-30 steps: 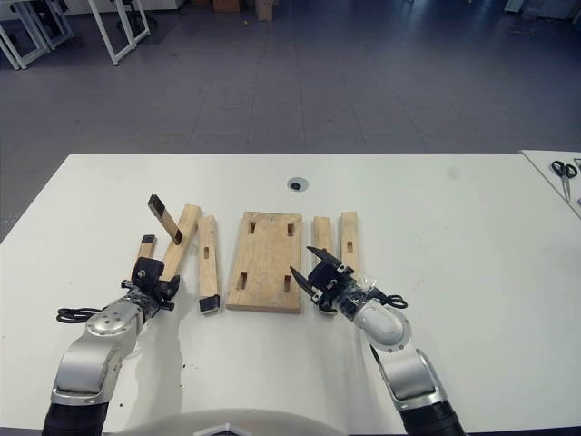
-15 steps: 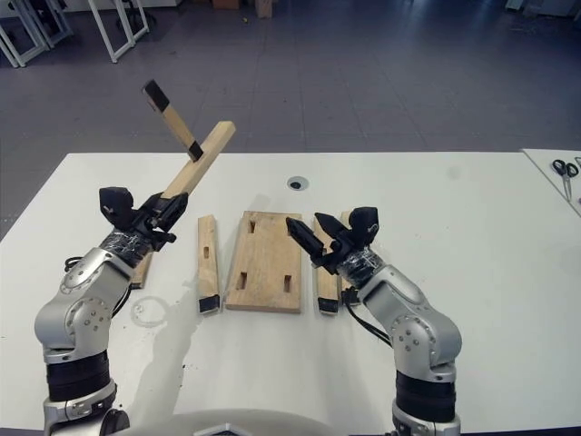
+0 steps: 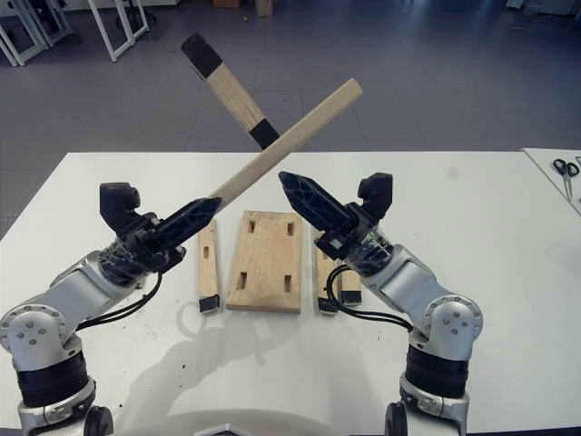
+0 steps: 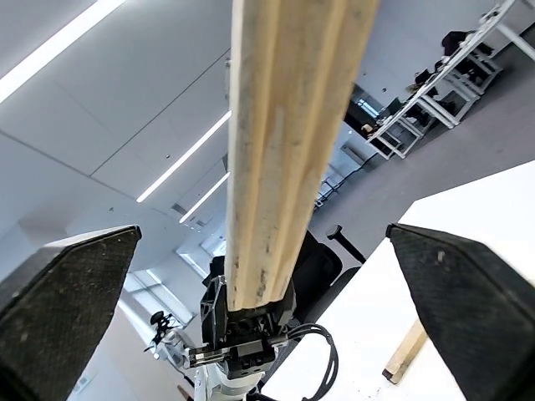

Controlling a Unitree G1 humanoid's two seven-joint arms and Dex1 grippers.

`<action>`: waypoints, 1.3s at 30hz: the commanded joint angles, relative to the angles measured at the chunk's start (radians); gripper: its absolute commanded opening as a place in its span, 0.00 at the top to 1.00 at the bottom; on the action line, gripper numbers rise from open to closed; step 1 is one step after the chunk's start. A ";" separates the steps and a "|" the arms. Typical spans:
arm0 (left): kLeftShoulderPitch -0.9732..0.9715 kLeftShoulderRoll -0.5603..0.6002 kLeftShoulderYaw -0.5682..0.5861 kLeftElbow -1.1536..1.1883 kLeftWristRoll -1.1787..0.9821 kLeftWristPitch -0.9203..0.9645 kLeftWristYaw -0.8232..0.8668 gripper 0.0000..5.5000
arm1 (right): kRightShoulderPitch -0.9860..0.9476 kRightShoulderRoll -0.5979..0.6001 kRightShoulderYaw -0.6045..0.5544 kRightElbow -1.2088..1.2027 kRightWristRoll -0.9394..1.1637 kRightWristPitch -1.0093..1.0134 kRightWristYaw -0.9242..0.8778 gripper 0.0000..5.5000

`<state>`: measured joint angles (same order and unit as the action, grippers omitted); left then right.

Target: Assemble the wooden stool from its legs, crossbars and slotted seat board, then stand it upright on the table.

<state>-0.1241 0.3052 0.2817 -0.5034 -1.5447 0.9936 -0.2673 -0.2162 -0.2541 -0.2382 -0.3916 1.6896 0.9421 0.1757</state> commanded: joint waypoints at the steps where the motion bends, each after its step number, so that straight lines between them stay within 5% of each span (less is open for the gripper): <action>1: 0.016 0.054 -0.032 -0.019 -0.097 -0.014 0.021 0.63 | -0.058 -0.034 0.038 0.025 0.014 -0.010 0.021 0.00; 8: 0.036 0.141 -0.068 -0.018 -0.166 -0.038 0.010 0.63 | -0.123 -0.090 0.073 0.061 0.019 0.008 0.104 0.00; 26: 0.040 0.230 -0.118 0.011 -0.071 -0.080 -0.080 0.63 | -0.163 -0.255 0.076 0.058 0.026 0.056 0.321 0.63; 30: 0.019 0.231 -0.104 0.014 -0.090 -0.100 -0.088 0.63 | -0.167 -0.269 0.061 0.080 0.031 0.046 0.332 0.63; 35: -0.045 0.222 -0.029 0.052 -0.165 -0.178 -0.053 0.44 | -0.151 -0.274 0.053 0.101 0.025 0.043 0.328 0.63; 39: -0.085 0.258 0.034 0.129 -0.024 -0.255 -0.061 0.43 | -0.128 -0.305 0.043 0.106 -0.045 0.041 0.343 0.63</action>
<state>-0.1892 0.5262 0.3147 -0.3941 -1.6789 0.7582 -0.3218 -0.3532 -0.5298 -0.1796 -0.2852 1.6880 0.9864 0.5065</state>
